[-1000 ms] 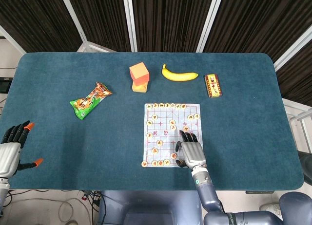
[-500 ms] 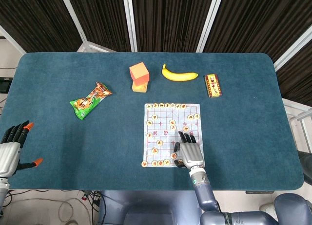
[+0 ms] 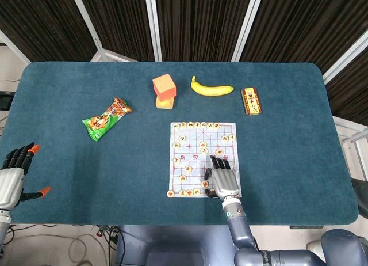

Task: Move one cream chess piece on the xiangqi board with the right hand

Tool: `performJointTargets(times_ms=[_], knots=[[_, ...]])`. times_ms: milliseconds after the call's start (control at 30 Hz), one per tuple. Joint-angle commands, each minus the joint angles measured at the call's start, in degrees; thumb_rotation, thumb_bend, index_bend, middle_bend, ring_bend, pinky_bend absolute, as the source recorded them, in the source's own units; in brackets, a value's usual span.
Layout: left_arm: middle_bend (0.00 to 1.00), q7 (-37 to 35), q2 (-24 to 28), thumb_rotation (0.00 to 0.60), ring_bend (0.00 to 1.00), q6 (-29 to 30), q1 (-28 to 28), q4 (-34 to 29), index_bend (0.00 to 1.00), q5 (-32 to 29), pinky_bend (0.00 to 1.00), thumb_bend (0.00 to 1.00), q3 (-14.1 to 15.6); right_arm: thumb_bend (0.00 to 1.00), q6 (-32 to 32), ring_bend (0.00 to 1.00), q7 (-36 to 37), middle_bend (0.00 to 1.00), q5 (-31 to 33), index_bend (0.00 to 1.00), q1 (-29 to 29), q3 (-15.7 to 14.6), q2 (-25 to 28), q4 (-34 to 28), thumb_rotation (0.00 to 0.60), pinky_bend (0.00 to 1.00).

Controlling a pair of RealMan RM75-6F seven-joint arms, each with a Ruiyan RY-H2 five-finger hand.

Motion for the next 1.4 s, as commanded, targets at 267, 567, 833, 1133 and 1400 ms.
performJointTargets(times_ms=[267,567,833,1133,1400], knots=[[0.0,-0.03,-0.01,0.6,0.0,0.01,0.01,-0.13,0.0,-0.15,0.0,0.0,-0.06,0.32,-0.31,0.02,-0.17,0.06,0.13,0.48,-0.2,0.06,-0.94,1.11,0.6,0.0],[0.0,-0.23,0.04,0.6,0.0,-0.16,-0.03,-0.3,0.0,-0.36,0.0,0.0,-0.1,0.32,-0.63,0.02,-0.26,0.06,0.17,0.53,-0.37,0.29,-1.7,1.92,0.6,0.0],[0.0,-0.28,0.06,0.6,0.0,-0.27,-0.04,-0.41,0.0,-0.41,0.0,0.0,-0.06,0.32,-0.49,0.03,-0.63,0.06,-0.4,0.53,-0.31,0.8,-1.53,1.47,0.6,0.0],[0.0,-0.29,0.12,0.6,0.0,-0.31,-0.04,-0.61,0.0,-0.44,0.0,0.0,-0.03,0.32,0.05,0.03,-1.48,0.06,-0.15,0.53,-0.11,1.76,-0.85,0.0,0.6,0.0],[0.0,-0.43,0.16,0.6,0.0,-0.41,-0.09,-0.54,0.0,-0.62,0.0,0.0,-0.12,0.32,-0.22,0.03,-2.58,0.06,0.67,0.53,0.59,2.1,-1.67,-0.1,0.6,0.0]])
